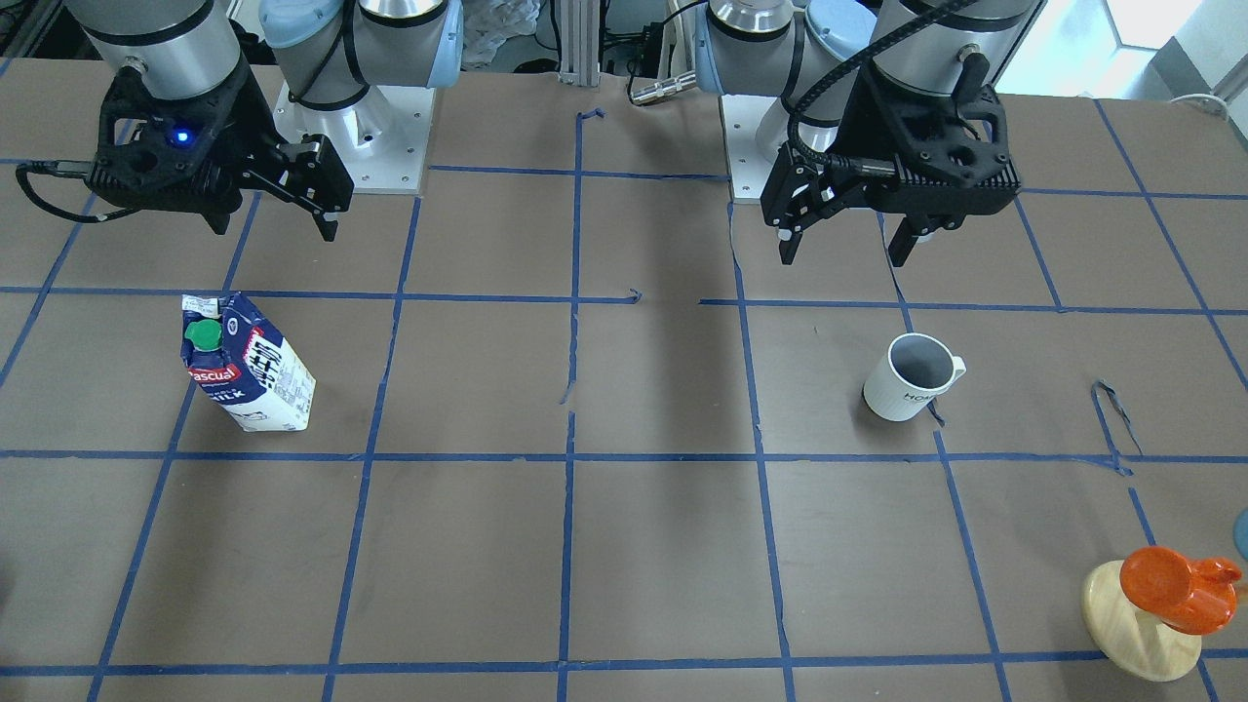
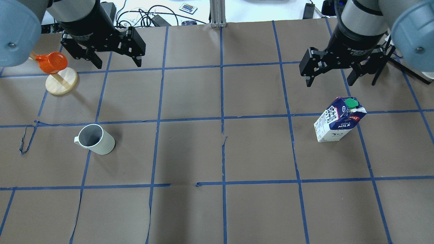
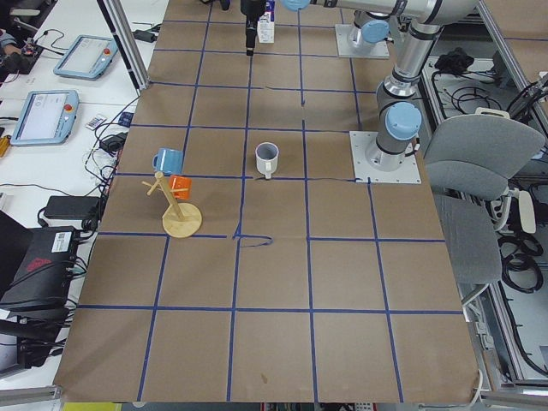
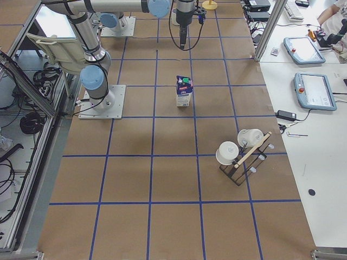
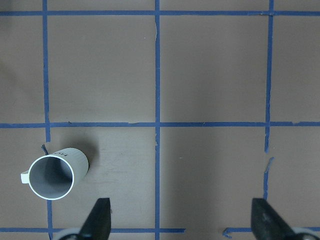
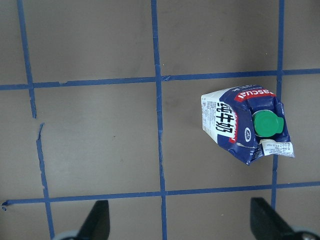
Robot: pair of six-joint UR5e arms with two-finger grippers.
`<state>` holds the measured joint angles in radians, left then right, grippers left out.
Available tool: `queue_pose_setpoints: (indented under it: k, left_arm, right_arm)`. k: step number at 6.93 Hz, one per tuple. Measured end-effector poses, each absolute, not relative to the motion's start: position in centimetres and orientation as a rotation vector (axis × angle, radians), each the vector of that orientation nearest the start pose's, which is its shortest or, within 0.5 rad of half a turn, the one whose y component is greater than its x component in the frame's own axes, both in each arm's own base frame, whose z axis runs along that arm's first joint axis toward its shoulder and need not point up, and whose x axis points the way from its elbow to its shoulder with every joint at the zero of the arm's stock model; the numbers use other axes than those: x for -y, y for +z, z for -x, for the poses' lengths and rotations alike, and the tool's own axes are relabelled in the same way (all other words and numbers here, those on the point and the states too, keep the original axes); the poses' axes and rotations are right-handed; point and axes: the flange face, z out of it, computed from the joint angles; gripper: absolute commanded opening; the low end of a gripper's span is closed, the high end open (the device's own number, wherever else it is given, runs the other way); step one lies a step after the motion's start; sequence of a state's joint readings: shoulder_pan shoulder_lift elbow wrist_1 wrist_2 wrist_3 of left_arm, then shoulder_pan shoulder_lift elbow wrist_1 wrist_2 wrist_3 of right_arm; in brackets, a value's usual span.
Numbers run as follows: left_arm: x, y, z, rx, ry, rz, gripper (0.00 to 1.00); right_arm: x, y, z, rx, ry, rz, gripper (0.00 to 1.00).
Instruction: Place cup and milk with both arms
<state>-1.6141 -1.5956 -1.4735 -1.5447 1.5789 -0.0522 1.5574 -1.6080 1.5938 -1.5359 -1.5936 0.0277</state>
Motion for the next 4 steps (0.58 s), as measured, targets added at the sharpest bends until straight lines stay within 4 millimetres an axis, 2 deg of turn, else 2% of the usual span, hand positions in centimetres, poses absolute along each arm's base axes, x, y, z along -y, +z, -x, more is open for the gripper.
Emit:
queue_pose_setpoints:
  k: [4]
  left_arm:
    - [50.16, 52.83, 15.29, -3.131, -0.146, 0.018, 1.0]
  right_arm:
    - [47.52, 48.93, -12.59, -3.162, 0.038, -0.058, 1.0]
